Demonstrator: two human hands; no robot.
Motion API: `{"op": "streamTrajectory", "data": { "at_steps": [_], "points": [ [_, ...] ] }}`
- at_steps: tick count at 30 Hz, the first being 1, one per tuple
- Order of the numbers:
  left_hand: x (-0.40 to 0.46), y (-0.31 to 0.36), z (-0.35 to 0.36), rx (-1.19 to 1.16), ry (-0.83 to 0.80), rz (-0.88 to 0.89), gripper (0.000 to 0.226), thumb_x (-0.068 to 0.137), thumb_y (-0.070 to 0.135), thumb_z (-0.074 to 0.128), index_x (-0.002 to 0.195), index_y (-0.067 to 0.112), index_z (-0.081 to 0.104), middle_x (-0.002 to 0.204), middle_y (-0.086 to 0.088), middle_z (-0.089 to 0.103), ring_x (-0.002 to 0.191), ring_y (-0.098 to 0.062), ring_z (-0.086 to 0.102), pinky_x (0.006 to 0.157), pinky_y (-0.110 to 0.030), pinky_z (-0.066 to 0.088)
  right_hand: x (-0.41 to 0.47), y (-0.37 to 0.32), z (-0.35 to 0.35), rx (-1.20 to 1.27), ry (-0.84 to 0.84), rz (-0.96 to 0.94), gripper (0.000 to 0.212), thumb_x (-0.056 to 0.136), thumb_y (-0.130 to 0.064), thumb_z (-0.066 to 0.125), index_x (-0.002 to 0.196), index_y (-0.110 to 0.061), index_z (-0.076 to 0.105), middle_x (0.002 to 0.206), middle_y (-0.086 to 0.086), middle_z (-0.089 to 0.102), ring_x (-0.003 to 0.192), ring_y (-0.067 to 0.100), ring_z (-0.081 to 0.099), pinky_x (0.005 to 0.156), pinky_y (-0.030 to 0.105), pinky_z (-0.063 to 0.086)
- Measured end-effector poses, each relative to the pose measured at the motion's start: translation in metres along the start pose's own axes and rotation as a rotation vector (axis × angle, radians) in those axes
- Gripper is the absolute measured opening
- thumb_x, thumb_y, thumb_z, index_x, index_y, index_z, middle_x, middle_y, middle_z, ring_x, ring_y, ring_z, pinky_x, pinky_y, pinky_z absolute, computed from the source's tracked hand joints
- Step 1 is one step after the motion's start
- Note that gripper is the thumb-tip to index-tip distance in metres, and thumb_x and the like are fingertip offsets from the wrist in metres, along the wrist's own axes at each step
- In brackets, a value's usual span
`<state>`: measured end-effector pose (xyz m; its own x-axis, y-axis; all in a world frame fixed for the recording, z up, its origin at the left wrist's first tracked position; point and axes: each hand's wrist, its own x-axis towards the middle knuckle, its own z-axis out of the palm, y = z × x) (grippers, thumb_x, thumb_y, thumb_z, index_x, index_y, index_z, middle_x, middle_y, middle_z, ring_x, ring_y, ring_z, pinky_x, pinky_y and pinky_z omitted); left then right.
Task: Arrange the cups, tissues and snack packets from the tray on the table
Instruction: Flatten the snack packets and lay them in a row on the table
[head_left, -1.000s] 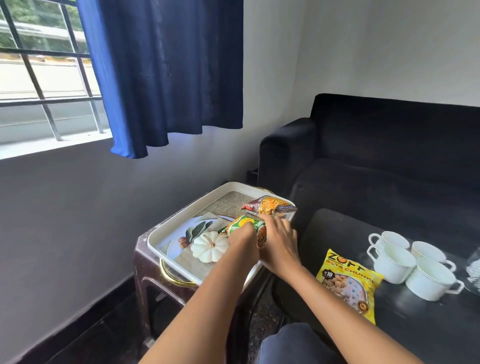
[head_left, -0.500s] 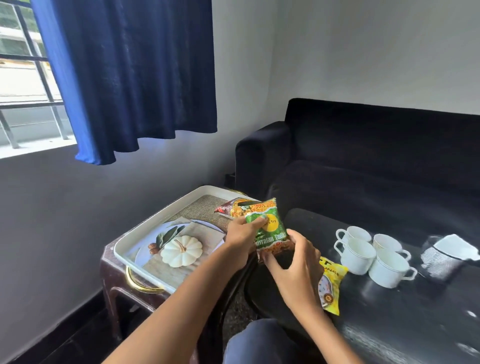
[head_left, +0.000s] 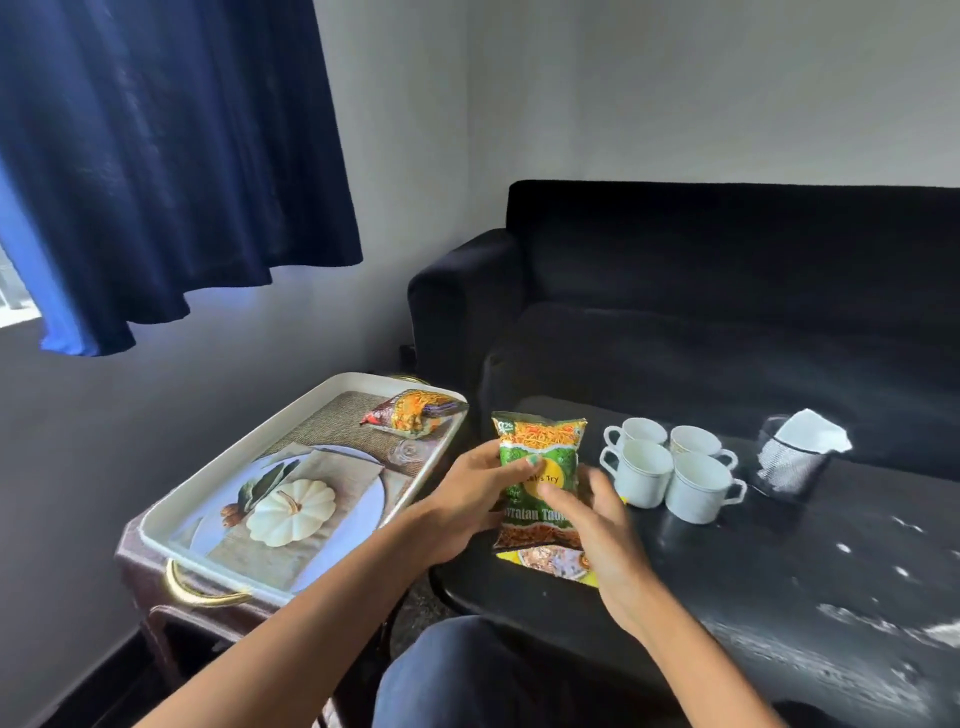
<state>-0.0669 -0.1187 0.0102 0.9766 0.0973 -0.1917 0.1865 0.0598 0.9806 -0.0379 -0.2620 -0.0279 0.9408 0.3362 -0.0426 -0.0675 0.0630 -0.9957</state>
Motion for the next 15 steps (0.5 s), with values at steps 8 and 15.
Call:
{"op": "streamTrajectory", "data": {
  "at_steps": [8, 15],
  "points": [
    [0.003, -0.021, 0.043, 0.373, -0.17, 0.072, 0.026, 0.102, 0.029, 0.041, 0.123, 0.028, 0.057, 0.114, 0.016, 0.069, 0.104, 0.007, 0.062, 0.089, -0.015, 0.05, -0.006, 0.008, -0.041, 0.027, 0.216, 0.007, 0.033, 0.08, -0.023, 0.072, 0.111, -0.023, 0.06, 0.105, -0.004, 0.07, 0.097, 0.01, 0.065, 0.076, 0.023, 0.049],
    [0.008, -0.052, 0.047, 0.999, -0.191, 0.007, 0.07, 0.094, 0.045, 0.05, 0.152, 0.019, 0.02, 0.155, 0.0, 0.031, 0.14, -0.018, 0.033, 0.114, -0.03, 0.028, -0.007, 0.027, -0.09, 0.014, 0.507, 0.203, 0.031, 0.082, -0.008, 0.068, 0.11, -0.003, 0.055, 0.106, 0.016, 0.066, 0.093, 0.029, 0.063, 0.078, 0.035, 0.049]
  ]
}}
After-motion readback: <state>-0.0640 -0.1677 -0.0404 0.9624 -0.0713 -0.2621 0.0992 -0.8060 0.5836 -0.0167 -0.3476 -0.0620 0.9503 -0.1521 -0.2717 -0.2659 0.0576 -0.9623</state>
